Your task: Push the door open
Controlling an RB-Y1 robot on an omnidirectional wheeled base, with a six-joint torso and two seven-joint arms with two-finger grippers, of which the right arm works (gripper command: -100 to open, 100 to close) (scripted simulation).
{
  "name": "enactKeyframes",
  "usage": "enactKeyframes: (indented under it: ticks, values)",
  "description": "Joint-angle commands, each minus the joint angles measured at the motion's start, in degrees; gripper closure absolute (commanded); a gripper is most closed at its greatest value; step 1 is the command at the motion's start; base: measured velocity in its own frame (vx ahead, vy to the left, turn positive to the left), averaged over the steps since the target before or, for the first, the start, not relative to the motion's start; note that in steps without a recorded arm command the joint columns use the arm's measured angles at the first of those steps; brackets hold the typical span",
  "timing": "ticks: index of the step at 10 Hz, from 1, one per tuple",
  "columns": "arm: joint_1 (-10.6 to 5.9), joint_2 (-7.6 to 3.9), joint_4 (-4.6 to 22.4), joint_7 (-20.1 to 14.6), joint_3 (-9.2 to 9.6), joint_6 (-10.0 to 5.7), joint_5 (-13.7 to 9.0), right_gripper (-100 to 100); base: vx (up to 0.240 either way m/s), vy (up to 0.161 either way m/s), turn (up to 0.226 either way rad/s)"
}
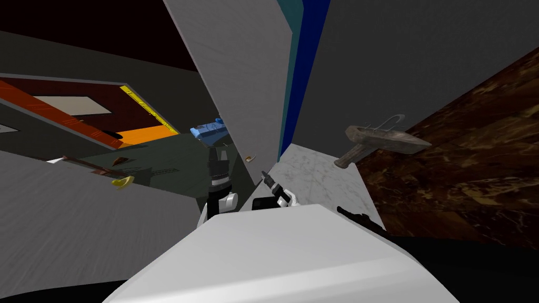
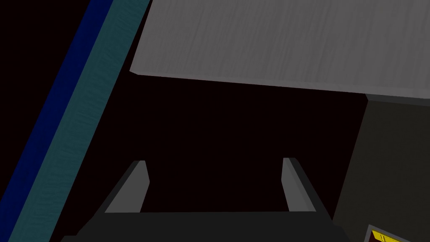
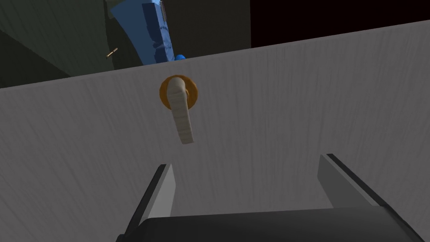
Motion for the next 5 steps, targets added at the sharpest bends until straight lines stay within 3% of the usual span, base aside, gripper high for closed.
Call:
enactKeyframes:
  ticks: [1, 5]
  values:
    - [-0.83, -0.16, 1.9, -0.1, 1.26, -0.28, 0.0, -100, 0.117, -0.028, 0.012]
    - [-2.43, -0.19, 5.8, -0.1, 3.58, -0.84, 0.1, -100, 0.143, -0.041, 0.011]
